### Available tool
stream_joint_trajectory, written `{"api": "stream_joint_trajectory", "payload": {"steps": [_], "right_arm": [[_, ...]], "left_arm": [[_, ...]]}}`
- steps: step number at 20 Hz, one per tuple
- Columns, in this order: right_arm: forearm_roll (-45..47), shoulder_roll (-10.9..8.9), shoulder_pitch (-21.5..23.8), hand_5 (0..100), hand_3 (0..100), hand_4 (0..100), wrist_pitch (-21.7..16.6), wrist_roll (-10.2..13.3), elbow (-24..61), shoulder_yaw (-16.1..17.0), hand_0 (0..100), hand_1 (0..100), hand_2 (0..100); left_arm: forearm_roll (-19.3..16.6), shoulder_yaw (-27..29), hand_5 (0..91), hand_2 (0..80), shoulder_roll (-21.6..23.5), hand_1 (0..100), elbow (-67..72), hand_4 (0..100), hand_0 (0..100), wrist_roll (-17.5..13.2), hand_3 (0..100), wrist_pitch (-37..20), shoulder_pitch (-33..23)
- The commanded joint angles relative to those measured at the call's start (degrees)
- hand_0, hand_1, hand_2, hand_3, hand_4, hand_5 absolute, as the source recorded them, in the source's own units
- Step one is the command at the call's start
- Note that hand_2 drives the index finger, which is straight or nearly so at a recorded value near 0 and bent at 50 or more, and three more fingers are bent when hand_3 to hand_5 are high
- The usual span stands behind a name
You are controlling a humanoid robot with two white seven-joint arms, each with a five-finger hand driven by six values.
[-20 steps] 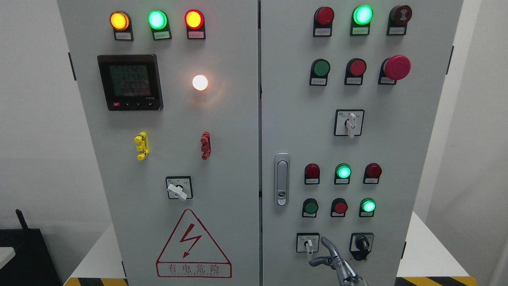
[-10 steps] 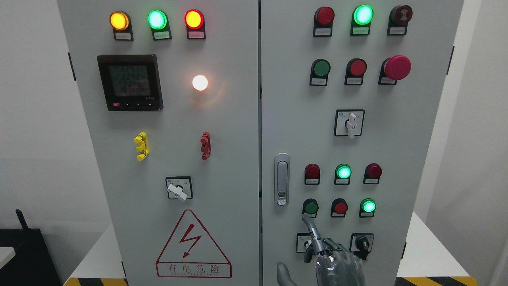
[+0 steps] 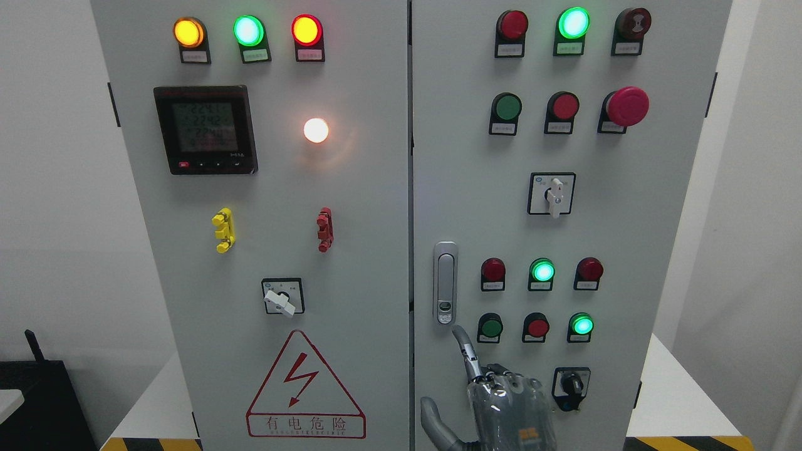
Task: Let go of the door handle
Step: 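Raise the right hand up to the silver door handle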
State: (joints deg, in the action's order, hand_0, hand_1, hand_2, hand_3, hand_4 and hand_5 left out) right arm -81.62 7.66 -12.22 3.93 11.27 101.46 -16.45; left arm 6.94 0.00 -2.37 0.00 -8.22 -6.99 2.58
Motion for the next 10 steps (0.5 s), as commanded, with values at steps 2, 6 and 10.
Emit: {"api": "stream_joint_trajectory", "payload": {"steps": [2,6,10], "right_arm": [[-2.5,0.08,-1.7,95,93,87,0.3,-0.5,-4.9,-0.4,37,20,0],[-2.5,0.16,-2.1,95,94,87,0.3,-0.5,-4.9,-0.3,37,19,0],[-2.5,0.16,-2.4,95,94,87,0.8,-0.5,-4.9,0.3,37,19,0]], "left_arm": [[0.0,0.6,0.0,0.0,0.0,39,1.0,0,12,0.0,0,0.0,0.1],[0.0,0.6,0.0,0.0,0.0,39,1.0,0,12,0.0,0,0.0,0.1],[0.0,0.6,0.0,0.0,0.0,39,1.0,0,12,0.0,0,0.0,0.0]]}}
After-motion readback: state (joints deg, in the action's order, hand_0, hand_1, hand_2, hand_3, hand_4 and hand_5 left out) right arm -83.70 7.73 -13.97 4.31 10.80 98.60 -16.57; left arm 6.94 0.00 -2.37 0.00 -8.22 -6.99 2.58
